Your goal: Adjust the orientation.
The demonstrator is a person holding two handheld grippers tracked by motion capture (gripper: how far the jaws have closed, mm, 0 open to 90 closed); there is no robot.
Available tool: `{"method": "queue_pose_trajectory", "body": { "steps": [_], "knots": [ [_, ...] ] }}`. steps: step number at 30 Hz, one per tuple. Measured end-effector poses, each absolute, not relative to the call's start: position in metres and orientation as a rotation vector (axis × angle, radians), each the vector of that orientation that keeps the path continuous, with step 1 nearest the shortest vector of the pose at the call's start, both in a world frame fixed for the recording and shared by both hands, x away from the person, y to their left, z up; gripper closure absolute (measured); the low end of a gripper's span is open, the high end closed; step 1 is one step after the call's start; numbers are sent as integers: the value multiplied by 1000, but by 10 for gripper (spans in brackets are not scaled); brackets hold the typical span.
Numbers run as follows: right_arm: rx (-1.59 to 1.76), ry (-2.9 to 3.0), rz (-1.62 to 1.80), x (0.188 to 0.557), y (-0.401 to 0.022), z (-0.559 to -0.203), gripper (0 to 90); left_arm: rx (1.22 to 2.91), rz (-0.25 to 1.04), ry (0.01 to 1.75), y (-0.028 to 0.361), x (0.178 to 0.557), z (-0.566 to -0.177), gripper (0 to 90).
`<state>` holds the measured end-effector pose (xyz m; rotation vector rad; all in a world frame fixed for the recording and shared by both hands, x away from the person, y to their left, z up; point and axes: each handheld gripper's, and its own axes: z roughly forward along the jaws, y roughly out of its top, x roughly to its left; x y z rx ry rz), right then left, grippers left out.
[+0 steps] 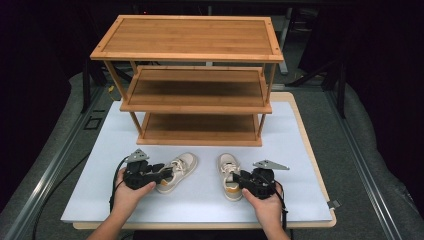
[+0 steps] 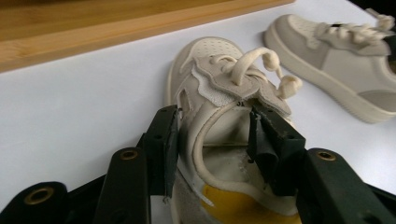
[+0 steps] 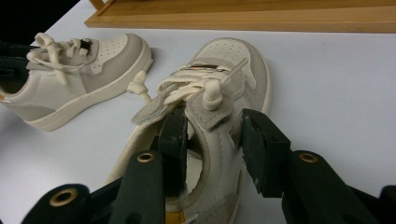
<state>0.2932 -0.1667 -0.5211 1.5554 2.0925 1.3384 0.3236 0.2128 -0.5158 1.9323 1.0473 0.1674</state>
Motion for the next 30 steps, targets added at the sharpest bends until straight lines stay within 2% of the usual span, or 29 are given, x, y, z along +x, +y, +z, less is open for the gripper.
{"method": "queue_pose_trajectory", "body": {
  "steps": [16, 21, 23, 30],
  "knots": [
    [1479, 2190, 1348, 284, -135, -520, 620, 1919, 107, 1016, 198, 309, -515, 453],
    [1476, 2218, 1369, 278, -127, -520, 620, 1899, 84, 1016, 206, 307, -512, 460],
    [1466, 2218, 1359, 276, -123, -520, 623, 1912, 82, 1013, 207, 308, -512, 494],
    [1513, 2184, 1378, 277, -120, -521, 621, 1923, 95, 1039, 198, 314, -516, 503]
  ]
}}
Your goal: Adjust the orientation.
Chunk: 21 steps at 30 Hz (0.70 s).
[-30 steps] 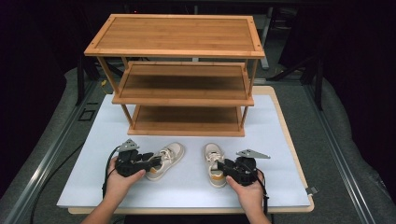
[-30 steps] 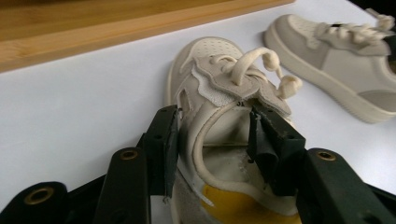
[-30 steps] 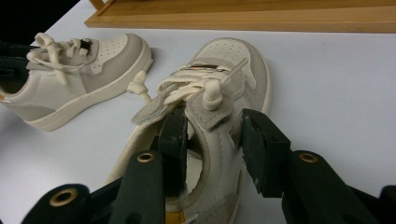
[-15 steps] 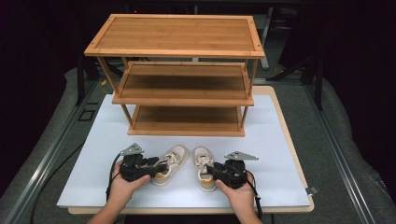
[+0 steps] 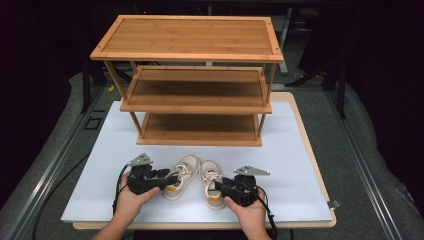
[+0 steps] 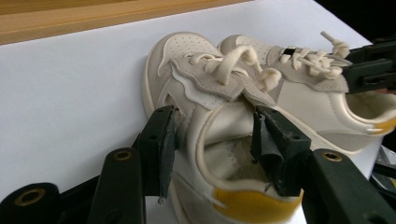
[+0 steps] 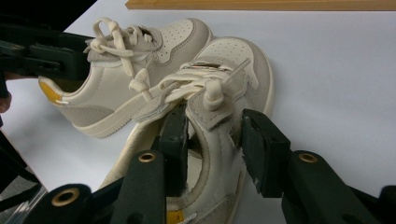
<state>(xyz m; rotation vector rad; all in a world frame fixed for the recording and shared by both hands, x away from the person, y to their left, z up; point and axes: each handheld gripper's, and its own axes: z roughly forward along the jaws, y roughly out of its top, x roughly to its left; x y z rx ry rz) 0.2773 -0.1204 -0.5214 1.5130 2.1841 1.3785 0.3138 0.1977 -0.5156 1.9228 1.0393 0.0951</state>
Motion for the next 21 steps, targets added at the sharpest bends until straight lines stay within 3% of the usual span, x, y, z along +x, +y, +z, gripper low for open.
{"method": "queue_pose_trajectory", "body": {
  "steps": [8, 21],
  "knots": [
    [1513, 2130, 1361, 283, -112, -523, 626, 1908, 23, 1050, 187, 314, -521, 574],
    [1496, 2021, 1330, 292, -109, -526, 648, 1907, 112, 1068, 179, 311, -523, 508]
  ]
}}
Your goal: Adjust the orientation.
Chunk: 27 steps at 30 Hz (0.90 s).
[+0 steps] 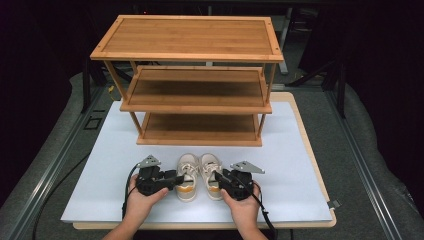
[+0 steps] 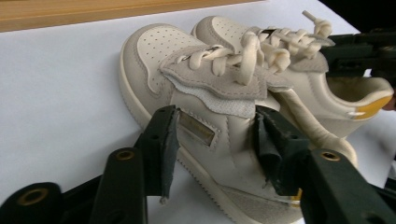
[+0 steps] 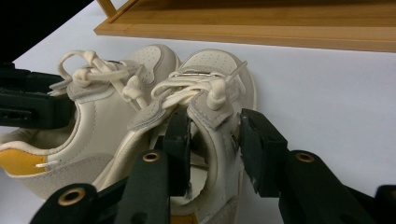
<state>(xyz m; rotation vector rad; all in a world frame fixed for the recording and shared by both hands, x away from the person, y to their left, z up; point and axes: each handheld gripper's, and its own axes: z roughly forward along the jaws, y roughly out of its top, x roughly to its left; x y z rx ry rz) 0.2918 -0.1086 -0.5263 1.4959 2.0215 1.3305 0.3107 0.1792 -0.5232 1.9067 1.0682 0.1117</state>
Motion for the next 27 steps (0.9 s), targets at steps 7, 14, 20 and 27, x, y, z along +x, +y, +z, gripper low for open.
{"method": "queue_pose_trajectory", "body": {
  "steps": [7, 14, 20, 27],
  "knots": [
    [1485, 1967, 1305, 287, -102, -527, 657, 1882, 104, 1075, 180, 310, -525, 527],
    [1507, 1976, 1352, 283, -105, -528, 619, 1861, 79, 1072, 180, 310, -527, 545],
    [1587, 1988, 1429, 279, -111, -529, 609, 1866, 52, 1061, 179, 312, -527, 549],
    [1590, 2041, 1458, 271, -108, -527, 598, 1874, 48, 1056, 176, 311, -526, 548]
  ]
}}
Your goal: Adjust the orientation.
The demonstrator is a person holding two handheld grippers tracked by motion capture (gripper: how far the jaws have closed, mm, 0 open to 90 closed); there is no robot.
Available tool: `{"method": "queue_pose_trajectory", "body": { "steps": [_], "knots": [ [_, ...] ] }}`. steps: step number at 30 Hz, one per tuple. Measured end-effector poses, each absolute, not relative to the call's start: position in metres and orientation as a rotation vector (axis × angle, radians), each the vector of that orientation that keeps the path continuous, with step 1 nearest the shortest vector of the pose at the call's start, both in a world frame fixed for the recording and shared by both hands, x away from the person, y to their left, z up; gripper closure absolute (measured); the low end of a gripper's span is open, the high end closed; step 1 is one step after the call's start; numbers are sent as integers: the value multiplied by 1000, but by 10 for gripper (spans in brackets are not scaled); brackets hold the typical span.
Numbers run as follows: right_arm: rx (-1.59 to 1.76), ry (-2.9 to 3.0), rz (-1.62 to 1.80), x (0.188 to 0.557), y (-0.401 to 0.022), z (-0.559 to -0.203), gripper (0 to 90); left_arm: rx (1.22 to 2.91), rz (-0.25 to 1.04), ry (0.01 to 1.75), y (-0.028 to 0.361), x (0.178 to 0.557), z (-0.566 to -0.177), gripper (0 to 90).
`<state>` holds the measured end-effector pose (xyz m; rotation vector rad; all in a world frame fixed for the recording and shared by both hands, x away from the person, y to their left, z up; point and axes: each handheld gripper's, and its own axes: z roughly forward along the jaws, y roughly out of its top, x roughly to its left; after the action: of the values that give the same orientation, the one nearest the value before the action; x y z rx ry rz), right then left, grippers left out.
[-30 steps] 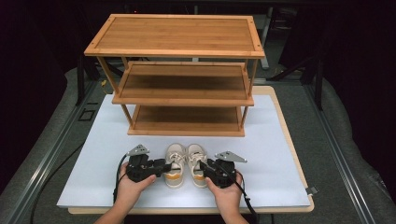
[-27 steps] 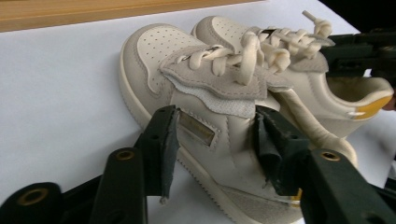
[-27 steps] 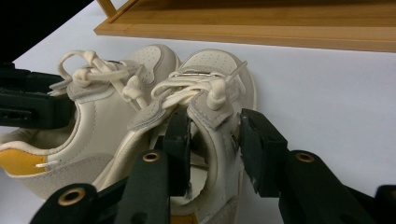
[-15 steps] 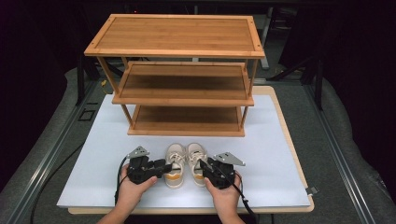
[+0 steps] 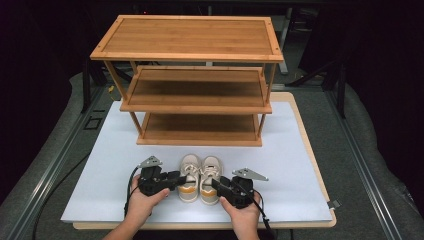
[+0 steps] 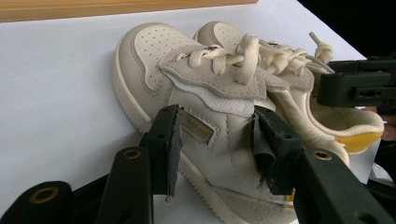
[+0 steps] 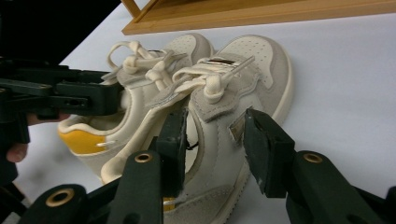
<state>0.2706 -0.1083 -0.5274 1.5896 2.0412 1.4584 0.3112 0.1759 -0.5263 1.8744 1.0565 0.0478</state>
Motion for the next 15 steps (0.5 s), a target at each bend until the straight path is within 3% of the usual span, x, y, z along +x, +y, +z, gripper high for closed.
{"method": "queue_pose_trajectory", "body": {
  "steps": [15],
  "knots": [
    [1595, 2001, 1453, 276, -107, -530, 620, 1868, 48, 1062, 169, 320, -526, 550]
  ]
}}
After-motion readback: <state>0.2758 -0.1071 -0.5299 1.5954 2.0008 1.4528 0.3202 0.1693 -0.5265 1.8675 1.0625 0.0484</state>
